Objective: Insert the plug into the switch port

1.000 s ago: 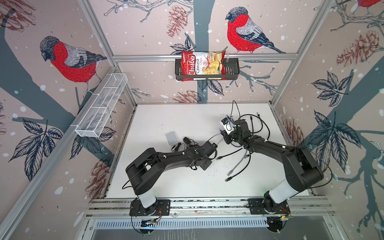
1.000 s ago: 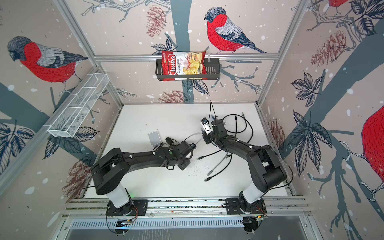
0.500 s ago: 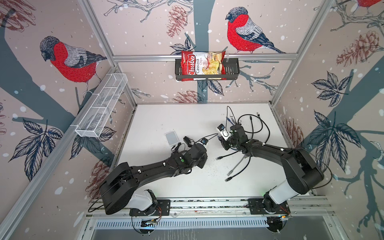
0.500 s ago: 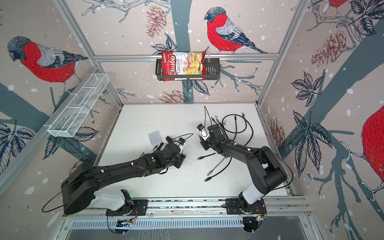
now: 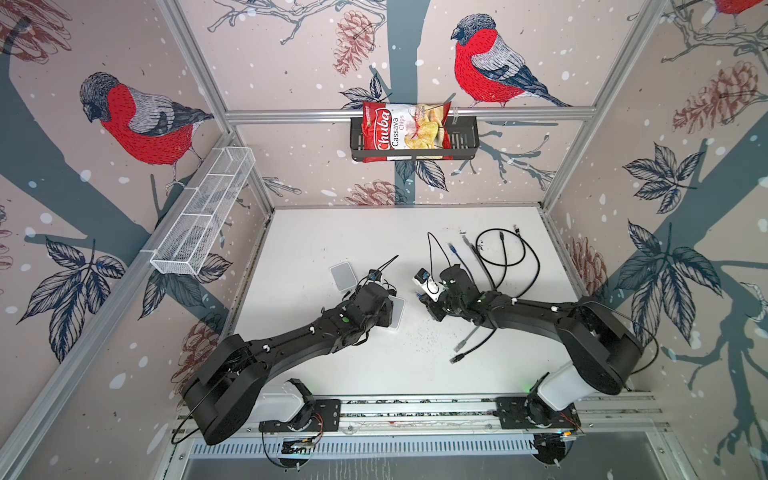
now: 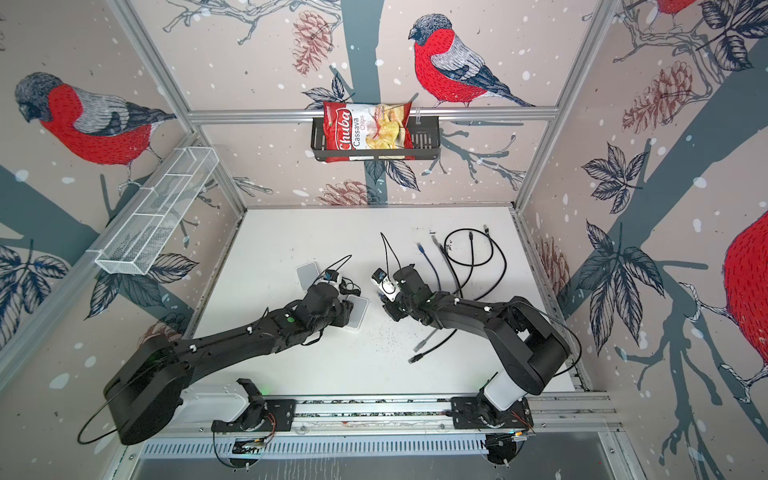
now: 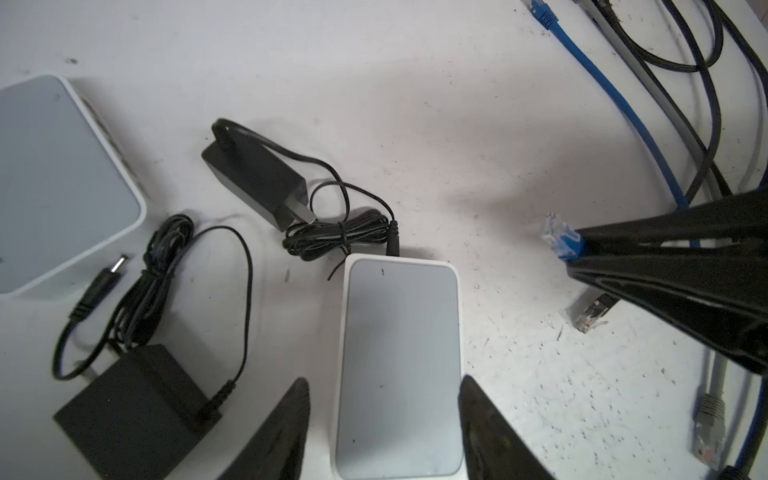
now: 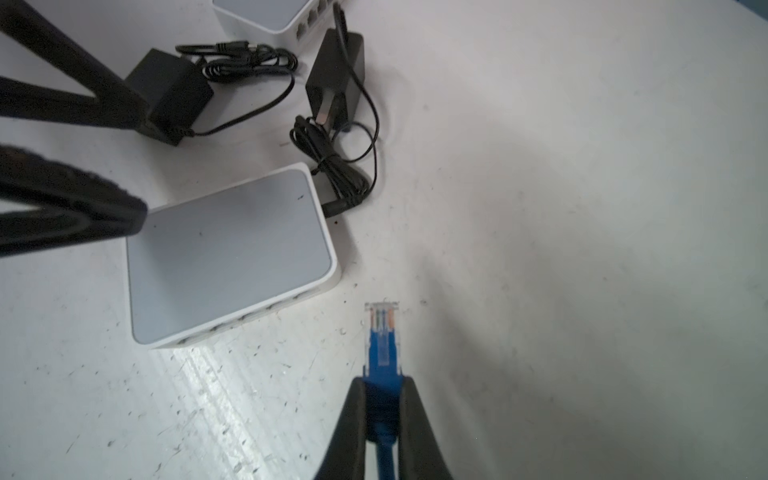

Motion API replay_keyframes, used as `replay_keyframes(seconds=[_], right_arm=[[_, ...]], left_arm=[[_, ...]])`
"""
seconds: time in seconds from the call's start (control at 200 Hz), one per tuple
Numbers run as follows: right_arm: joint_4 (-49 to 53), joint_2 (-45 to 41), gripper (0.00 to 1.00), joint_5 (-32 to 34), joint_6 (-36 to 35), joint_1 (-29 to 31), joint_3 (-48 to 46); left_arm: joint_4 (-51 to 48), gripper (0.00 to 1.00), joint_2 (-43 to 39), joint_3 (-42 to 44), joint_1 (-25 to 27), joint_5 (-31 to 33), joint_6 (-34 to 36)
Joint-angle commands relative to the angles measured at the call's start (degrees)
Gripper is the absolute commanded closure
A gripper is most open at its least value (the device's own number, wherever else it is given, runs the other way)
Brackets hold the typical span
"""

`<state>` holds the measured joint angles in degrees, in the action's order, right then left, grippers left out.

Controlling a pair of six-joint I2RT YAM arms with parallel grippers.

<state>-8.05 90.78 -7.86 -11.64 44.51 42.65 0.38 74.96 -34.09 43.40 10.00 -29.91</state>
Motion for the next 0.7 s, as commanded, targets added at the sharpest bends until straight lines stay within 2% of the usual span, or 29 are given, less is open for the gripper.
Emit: replay_keyframes(seconds=[0.0, 0.28, 0.695], right_arm=[[1.09, 0.6, 0.96, 0.24, -0.11, 1.14, -0.19], [3.19, 2.55, 0.96, -0.17, -1.95, 3.95, 0.69], [1.61, 7.13, 0.96, 4.63, -0.53, 6.2, 2.98]], left_arm=[[6.13, 0.42, 1.0, 1.4, -1.05, -4.77, -3.29], [12.84, 0.41, 2.44, 4.26, -3.4, -9.07, -4.89], [17.51, 0.41, 8.42, 3.61, -4.02, -9.9, -3.23]])
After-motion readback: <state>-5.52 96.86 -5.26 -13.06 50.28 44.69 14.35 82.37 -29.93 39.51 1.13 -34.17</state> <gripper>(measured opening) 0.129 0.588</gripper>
